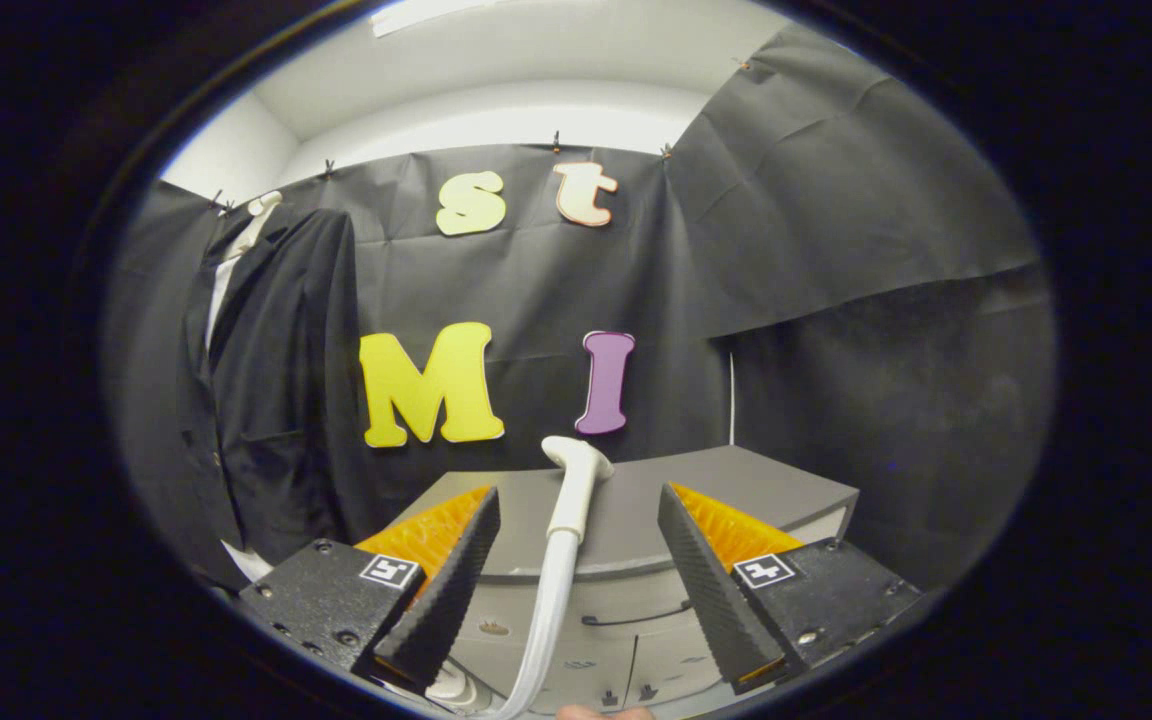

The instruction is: Iron the clothes twice with a garment steamer, once on the left side and once on the right side.

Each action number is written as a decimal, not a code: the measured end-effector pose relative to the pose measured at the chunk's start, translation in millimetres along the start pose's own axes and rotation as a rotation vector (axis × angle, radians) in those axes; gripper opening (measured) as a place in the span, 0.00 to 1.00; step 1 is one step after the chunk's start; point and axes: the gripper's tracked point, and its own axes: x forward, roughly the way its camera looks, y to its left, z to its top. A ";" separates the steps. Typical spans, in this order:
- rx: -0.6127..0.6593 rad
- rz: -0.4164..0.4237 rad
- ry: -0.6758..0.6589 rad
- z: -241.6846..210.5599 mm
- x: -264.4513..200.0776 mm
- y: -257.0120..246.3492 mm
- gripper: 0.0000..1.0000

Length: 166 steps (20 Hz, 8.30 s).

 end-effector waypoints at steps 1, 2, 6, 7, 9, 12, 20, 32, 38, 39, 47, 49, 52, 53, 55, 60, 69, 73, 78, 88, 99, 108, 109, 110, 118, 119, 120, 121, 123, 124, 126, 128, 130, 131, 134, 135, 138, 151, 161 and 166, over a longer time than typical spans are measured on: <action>-0.012 0.009 -0.009 5.8 11.8 1.0 0.99; -0.017 0.025 -0.005 9.4 22.7 4.2 0.99; 0.059 0.058 0.153 -0.6 69.4 6.4 0.99; 0.064 0.053 0.181 -1.6 81.2 3.5 0.99; 0.054 0.040 0.239 -7.9 102.1 -3.7 0.99; 0.062 0.051 0.369 -27.3 123.2 -3.6 0.99; 0.102 0.046 0.580 -55.6 159.5 -7.9 0.95; 0.108 0.049 0.799 -89.2 184.8 2.2 0.59; 0.080 -0.021 0.805 -87.8 185.9 4.2 0.40; 0.079 -0.043 0.786 -83.6 185.9 2.4 0.39; 0.165 -0.090 0.543 -32.2 110.5 15.6 0.37; 0.174 -0.062 0.518 -34.1 78.5 21.6 0.37; 0.190 -0.071 0.480 -30.3 40.9 23.8 0.37; 0.196 -0.078 0.457 -27.9 29.0 27.1 0.37; 0.215 -0.065 0.417 -23.6 6.2 42.7 0.37; 0.164 -0.026 0.369 -28.2 -42.3 83.7 0.36; 0.127 0.036 0.329 -18.2 -95.4 147.2 0.36; 0.089 0.061 0.272 -1.4 -109.4 174.8 0.36; 0.057 0.083 0.209 13.7 -124.4 208.4 0.37; 0.025 0.121 0.044 62.7 -127.3 250.3 0.36; 0.011 0.207 -0.148 134.8 -69.1 329.4 0.36; -0.051 0.226 -0.307 197.8 -25.0 390.4 0.37; -0.056 0.227 -0.310 201.2 -19.4 396.7 0.36; -0.063 0.227 -0.313 203.9 -13.8 401.3 0.36; -0.119 0.161 -0.271 178.4 24.7 407.0 0.36; -0.122 0.161 -0.263 173.2 26.7 408.0 0.36; -0.125 0.161 -0.256 169.2 28.9 408.2 0.36; -0.129 0.165 -0.247 164.3 29.7 409.1 0.36; -0.137 0.178 -0.234 154.5 30.3 410.6 0.36; -0.140 0.178 -0.228 150.0 30.4 411.1 0.36; -0.145 0.176 -0.215 140.0 29.6 409.6 0.36; -0.145 0.172 -0.207 129.6 30.5 405.0 0.36; -0.158 0.162 -0.193 119.3 31.3 401.3 0.36; -0.158 0.161 -0.183 113.8 31.4 399.4 0.36; -0.162 0.159 -0.158 100.1 27.2 391.9 0.36; -0.168 0.162 -0.150 94.4 25.6 390.5 0.36; -0.192 0.162 -0.100 66.7 22.8 384.6 0.36; -0.237 0.143 0.024 -3.7 -2.0 380.2 0.36; -0.223 0.102 0.113 -56.9 -23.7 370.9 0.36; -0.186 0.085 0.161 -75.9 -39.1 372.1 0.36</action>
